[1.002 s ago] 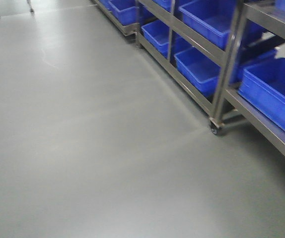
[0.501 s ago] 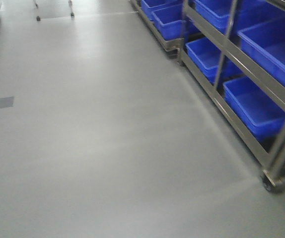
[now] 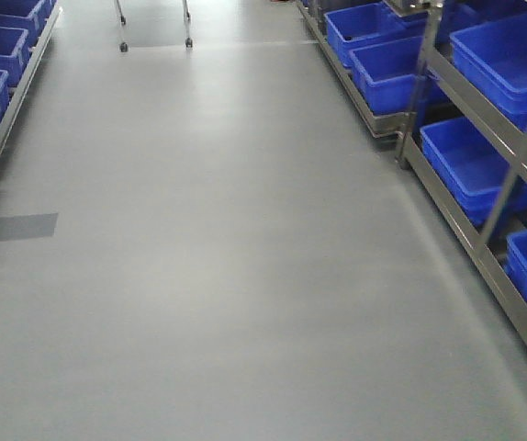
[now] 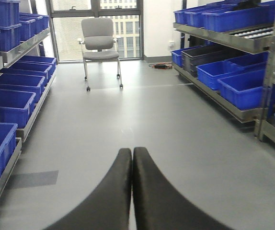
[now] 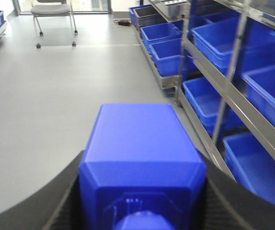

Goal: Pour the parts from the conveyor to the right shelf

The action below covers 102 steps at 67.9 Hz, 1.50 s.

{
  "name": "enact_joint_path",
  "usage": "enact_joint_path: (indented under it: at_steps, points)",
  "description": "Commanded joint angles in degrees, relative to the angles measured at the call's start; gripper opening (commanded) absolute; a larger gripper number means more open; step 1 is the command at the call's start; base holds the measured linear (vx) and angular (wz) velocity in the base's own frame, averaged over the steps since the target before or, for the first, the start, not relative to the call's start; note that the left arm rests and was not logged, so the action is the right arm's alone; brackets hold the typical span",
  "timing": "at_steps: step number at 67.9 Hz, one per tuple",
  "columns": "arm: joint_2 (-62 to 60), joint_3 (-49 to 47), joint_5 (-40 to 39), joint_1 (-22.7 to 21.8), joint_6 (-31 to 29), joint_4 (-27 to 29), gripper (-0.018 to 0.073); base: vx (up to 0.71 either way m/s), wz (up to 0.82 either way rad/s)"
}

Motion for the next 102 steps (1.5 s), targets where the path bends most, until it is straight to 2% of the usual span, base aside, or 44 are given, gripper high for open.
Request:
enact_joint_path:
  at_steps: [1, 60, 102]
  points:
    - [0.79, -1.47, -4.63, -0.09, -0.74, -0.21, -0.0006, 0.73, 0.17]
    - [0.79, -1.47, -4.63, -0.09, -0.74, -0.21, -0.0006, 0.68, 0.12]
    - [0.79, -1.47, -4.62, -0.09, -0.74, -0.21, -0.0006, 0.52, -0.14]
